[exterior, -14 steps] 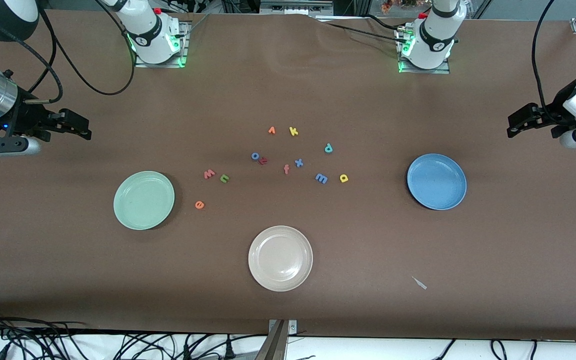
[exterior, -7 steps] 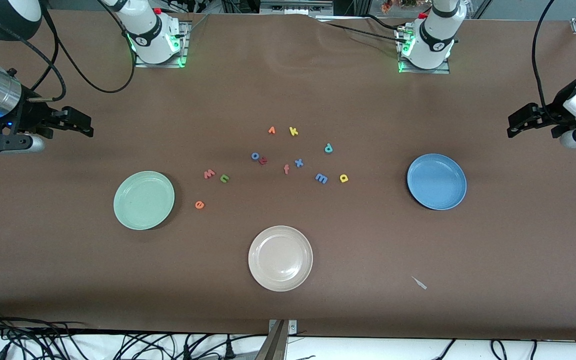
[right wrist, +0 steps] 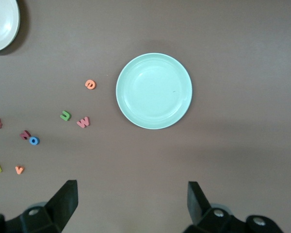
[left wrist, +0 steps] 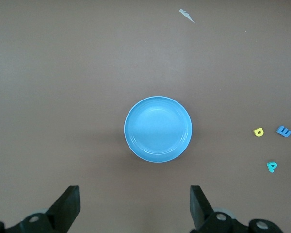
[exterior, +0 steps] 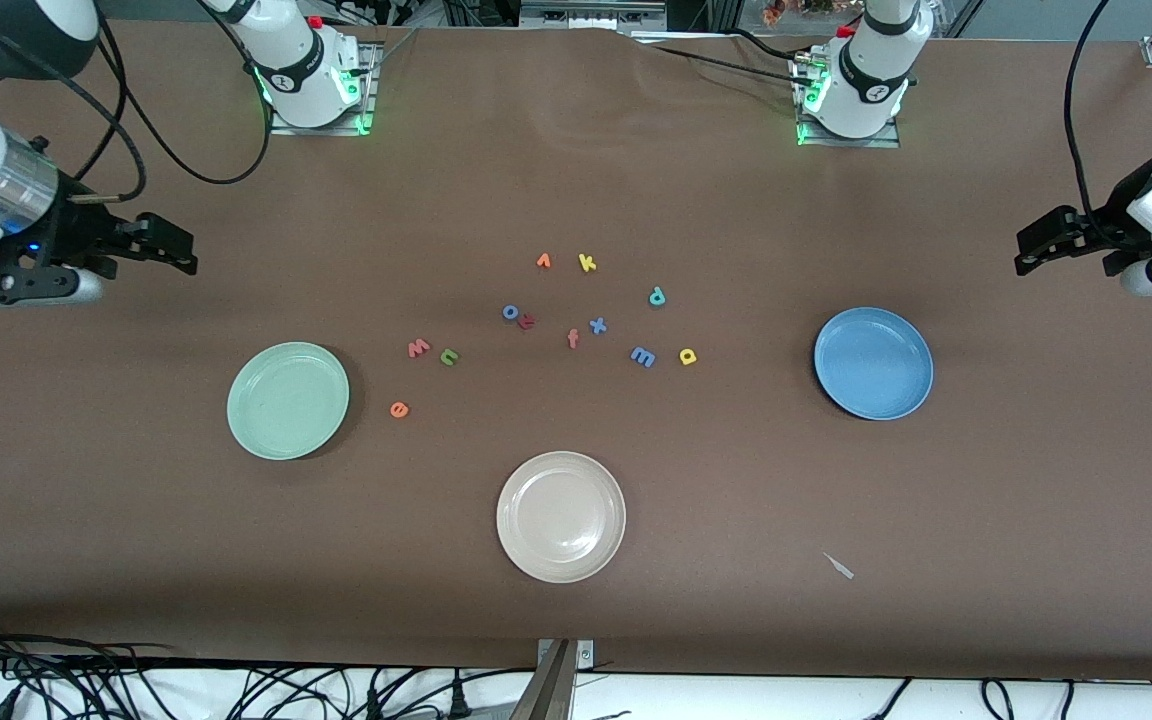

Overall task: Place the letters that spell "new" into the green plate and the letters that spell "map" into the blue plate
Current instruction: 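Reach the right gripper down to the pink W letter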

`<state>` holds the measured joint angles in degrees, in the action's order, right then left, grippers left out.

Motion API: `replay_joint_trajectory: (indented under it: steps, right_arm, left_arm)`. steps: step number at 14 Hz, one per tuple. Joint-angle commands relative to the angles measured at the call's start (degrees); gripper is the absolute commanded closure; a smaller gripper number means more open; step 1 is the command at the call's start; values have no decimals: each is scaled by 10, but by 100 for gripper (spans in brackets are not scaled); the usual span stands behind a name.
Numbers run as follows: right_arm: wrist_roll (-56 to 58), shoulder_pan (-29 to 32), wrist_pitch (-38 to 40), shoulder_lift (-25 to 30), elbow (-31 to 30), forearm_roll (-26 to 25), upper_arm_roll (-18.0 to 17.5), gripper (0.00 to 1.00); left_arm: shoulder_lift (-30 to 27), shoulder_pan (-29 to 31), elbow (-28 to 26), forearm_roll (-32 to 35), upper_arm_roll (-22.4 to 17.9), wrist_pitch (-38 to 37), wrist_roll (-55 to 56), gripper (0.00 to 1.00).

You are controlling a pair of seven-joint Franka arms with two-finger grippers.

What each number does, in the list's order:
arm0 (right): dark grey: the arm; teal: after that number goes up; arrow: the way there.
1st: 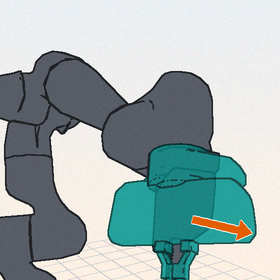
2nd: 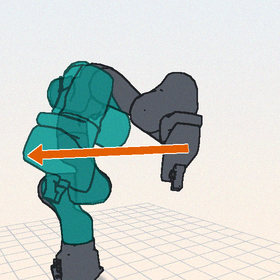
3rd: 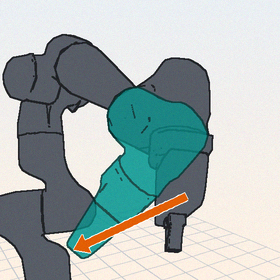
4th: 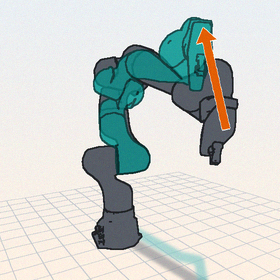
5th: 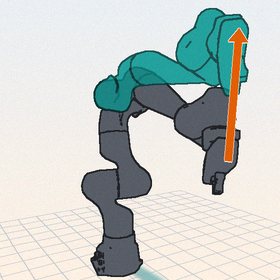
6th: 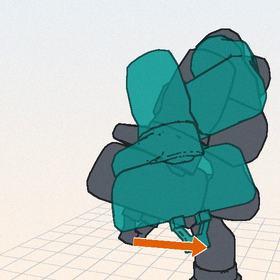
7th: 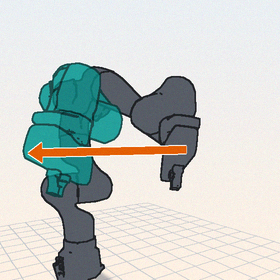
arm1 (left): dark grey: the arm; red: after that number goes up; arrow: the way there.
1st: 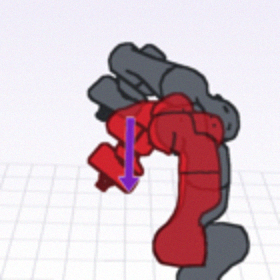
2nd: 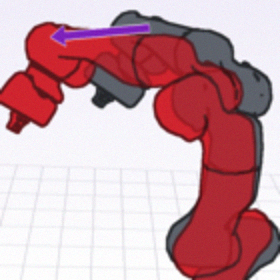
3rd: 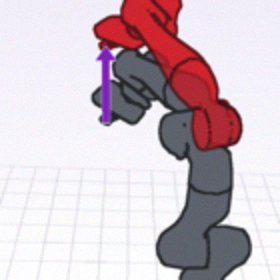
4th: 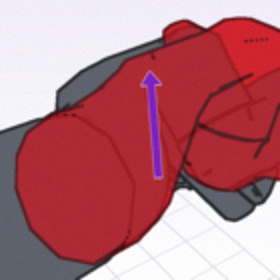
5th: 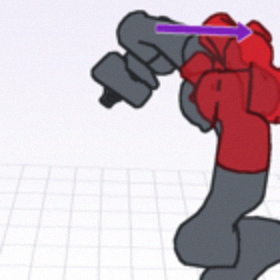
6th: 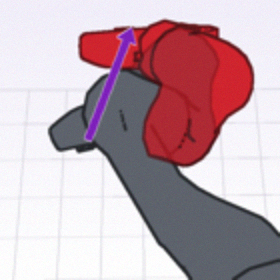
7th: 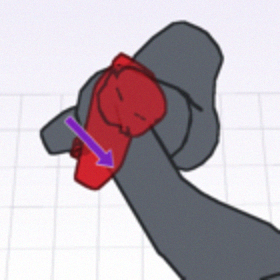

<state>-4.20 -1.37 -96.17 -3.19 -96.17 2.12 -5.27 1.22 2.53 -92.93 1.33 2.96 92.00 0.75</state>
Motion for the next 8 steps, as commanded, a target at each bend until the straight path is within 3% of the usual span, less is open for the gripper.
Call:
replay_joint_trajectory:
  steps: [1,8]
  right_arm:
    - [-46,-4,-34,13,-40,7,-23,0]
    - [-146,-4,-149,2,-134,1,-96,0]
  left_arm:
    - [-2,5,11,-8,1,-12,-13,0]
    - [-2,5,10,-8,1,-12,-13,0]
